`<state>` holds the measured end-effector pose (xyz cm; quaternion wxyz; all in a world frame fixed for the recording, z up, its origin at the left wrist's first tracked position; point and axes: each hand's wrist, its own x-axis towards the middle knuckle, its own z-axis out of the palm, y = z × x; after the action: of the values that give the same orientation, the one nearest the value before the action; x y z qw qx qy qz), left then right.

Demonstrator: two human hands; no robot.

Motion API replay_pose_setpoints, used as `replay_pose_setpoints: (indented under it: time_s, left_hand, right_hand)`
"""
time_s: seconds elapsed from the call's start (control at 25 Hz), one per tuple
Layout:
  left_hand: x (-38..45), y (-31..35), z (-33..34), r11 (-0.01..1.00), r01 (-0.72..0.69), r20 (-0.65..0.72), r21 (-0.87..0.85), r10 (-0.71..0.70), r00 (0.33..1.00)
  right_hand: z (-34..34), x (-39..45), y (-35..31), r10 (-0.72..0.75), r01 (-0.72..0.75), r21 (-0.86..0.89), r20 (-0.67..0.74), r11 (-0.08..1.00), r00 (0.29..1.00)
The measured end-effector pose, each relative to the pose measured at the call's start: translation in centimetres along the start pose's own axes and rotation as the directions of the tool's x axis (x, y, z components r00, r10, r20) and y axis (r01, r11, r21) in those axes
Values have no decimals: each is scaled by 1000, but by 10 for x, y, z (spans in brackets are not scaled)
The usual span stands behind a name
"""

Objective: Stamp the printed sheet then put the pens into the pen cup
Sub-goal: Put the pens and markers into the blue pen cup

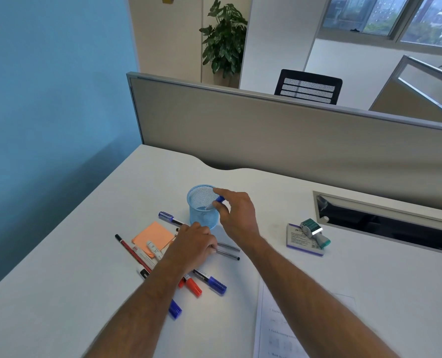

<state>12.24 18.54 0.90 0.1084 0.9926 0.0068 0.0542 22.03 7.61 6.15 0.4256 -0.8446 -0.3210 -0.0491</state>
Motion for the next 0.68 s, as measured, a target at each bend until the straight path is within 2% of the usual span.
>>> replay_pose_setpoints:
  time_s: [0.12, 0.2, 0.32, 0.4, 0.48, 0.56, 0.68]
  left_hand:
    - [1, 1, 1, 998, -20, 17, 60, 19, 1000]
    - [-2, 1, 2, 991, -66, 13, 113, 65, 998]
    - [-5, 5, 6, 993, -77, -104, 92, 87, 991]
    - [-2, 13, 1, 993, -55, -231, -108, 28, 972]
    - [1, 26, -8, 931, -96, -342, -352, -32, 939]
    - [1, 42, -17, 841, -144, -401, -521, -92, 912]
    - [4, 63, -30, 634, -85, -395, -769, -365, 843]
  right_hand:
    - [-4, -8, 5, 23, -22, 15, -46, 1000, 999]
    - [-10, -13, 8, 43, -32, 74, -160, 997, 986]
    - [-22, -26, 17, 88, -46, 151, -285, 987, 955]
    - [-29, -35, 23, 177, -112, 216, -310, 970, 934]
    - [-35, -43, 27, 267, -164, 306, -333, 938, 904]
    - [-39, -50, 30, 326, -196, 363, -343, 911, 881]
    - [-43, -60, 28, 349, -204, 403, -329, 892, 877]
